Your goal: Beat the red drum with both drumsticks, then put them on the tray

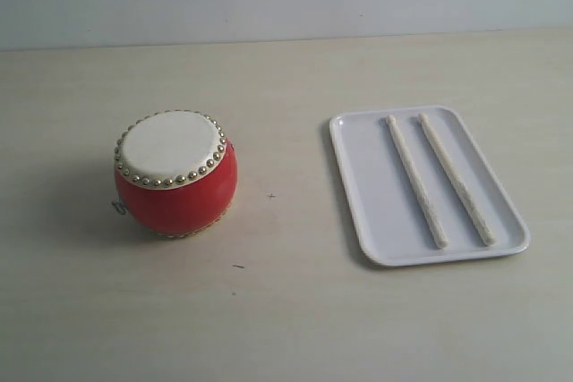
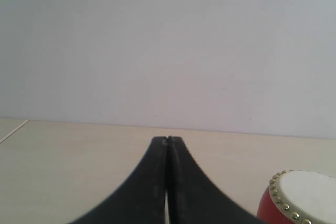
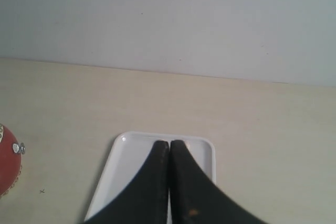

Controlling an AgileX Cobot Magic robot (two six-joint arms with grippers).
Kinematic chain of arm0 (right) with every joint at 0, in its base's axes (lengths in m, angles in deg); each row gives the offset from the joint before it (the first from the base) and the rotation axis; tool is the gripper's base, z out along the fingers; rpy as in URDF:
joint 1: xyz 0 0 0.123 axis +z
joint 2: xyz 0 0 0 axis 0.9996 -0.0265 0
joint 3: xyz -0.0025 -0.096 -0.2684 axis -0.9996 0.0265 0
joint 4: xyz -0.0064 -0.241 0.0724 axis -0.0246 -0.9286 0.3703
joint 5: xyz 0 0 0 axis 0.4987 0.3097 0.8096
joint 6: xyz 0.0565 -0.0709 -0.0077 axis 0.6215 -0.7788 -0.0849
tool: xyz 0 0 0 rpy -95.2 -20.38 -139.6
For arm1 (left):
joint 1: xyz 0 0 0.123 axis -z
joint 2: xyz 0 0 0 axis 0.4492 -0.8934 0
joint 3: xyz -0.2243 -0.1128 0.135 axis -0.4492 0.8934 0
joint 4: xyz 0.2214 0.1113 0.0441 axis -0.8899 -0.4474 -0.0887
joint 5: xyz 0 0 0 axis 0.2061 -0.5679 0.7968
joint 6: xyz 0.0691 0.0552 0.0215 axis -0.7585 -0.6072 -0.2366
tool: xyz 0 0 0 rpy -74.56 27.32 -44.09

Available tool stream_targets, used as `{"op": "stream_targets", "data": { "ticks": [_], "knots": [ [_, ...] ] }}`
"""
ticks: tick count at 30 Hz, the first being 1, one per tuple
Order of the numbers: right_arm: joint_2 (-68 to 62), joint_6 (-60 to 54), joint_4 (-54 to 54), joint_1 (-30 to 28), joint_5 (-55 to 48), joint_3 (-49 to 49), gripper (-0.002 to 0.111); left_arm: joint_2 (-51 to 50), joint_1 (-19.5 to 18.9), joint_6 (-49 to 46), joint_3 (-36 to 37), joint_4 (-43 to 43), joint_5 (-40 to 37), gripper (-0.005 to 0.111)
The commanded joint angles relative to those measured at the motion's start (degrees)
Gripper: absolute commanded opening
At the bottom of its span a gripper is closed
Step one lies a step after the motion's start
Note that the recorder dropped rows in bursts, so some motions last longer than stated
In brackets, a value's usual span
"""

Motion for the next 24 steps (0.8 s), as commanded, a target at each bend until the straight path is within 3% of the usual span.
{"op": "stream_targets", "data": {
  "ticks": [1,6,10,13,16,24],
  "knots": [
    [0.3,-0.1,-0.4,-0.3,1.5,0.1,0.0,0.3,-0.1,0.3,0.0,0.6,0.1,0.0],
    [5.4,-0.1,-0.4,-3.4,4.7,4.8,0.0,0.3,-0.1,0.3,0.0,0.6,0.1,0.0],
    [17.3,0.0,-0.3,-8.4,18.7,23.5,0.0,0.3,-0.1,0.3,0.0,0.6,0.1,0.0],
    [25.6,0.8,-0.2,-10.4,24.7,31.6,0.0,0.3,-0.1,0.3,0.0,0.6,0.1,0.0],
    [32.6,1.3,0.1,-12.6,16.2,31.6,0.0,0.3,-0.1,0.3,0.0,0.6,0.1,0.0],
    [34.9,1.6,0.1,-12.9,9.1,31.6,0.0,0.3,-0.1,0.2,0.0,0.6,0.0,0.0]
  ]
}}
